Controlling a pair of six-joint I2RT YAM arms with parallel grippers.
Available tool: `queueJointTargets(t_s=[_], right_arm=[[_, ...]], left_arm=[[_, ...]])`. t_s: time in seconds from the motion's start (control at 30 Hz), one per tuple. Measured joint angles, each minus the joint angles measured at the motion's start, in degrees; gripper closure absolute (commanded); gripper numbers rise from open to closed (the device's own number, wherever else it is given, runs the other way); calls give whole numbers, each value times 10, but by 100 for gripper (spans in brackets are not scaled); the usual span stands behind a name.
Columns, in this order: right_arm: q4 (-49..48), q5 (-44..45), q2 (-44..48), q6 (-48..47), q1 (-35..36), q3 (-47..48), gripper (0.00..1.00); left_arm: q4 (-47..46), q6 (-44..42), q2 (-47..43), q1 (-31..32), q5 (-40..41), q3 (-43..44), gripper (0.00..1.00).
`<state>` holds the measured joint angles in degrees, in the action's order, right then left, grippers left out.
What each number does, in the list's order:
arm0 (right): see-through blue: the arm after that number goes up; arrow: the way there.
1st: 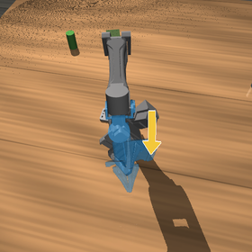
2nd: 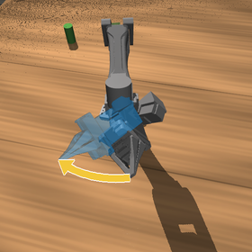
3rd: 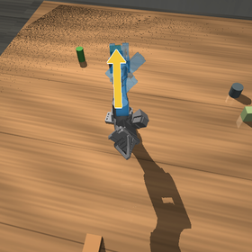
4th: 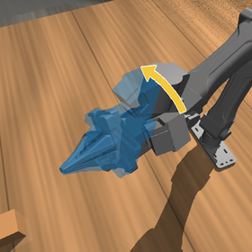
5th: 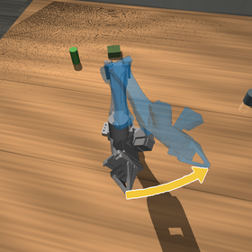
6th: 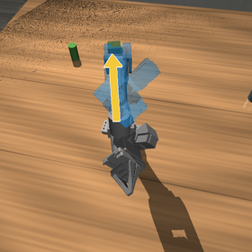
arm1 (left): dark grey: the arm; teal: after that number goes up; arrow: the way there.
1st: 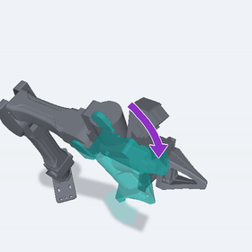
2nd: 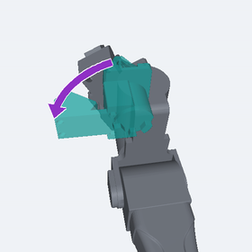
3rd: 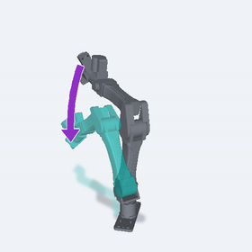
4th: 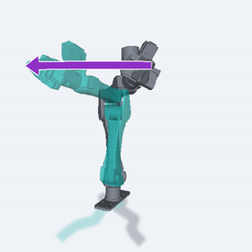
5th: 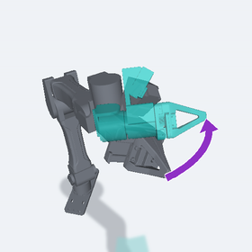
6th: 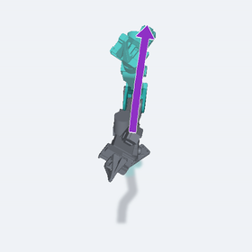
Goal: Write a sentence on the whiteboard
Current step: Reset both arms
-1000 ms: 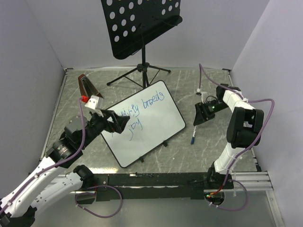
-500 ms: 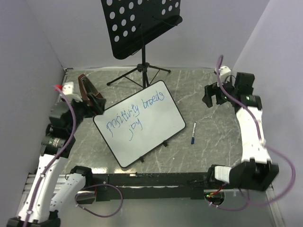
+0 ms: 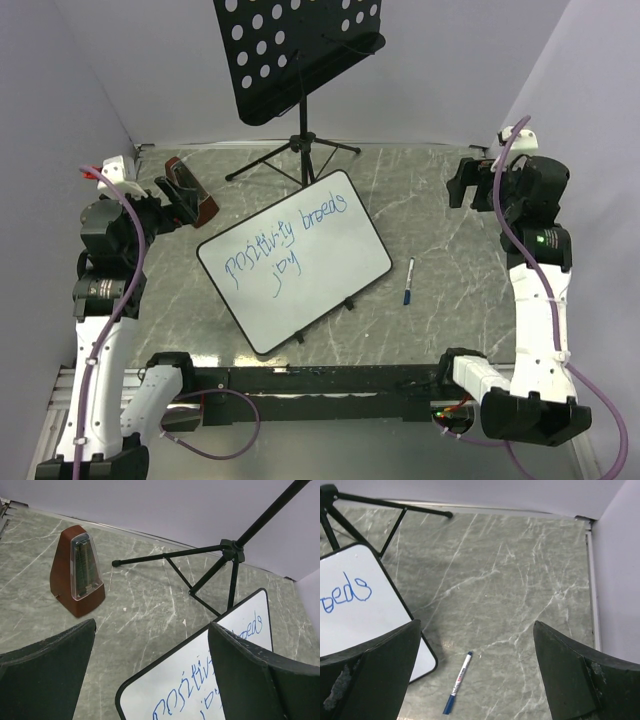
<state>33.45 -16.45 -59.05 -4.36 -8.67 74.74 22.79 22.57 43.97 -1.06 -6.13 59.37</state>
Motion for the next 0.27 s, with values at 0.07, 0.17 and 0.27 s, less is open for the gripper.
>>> queueJointTargets(t_s=[0.07,0.17,0.27], right_arm=[[-3,6,7,4,0,-1,0],[-8,9,11,5,0,-3,0],[-14,10,11,5,0,-7,0]], left_arm=[[0,-3,-2,0,0,0,3],[2,-4,-8,0,2,-2,3],[2,-4,-17,0,5,-9,3]])
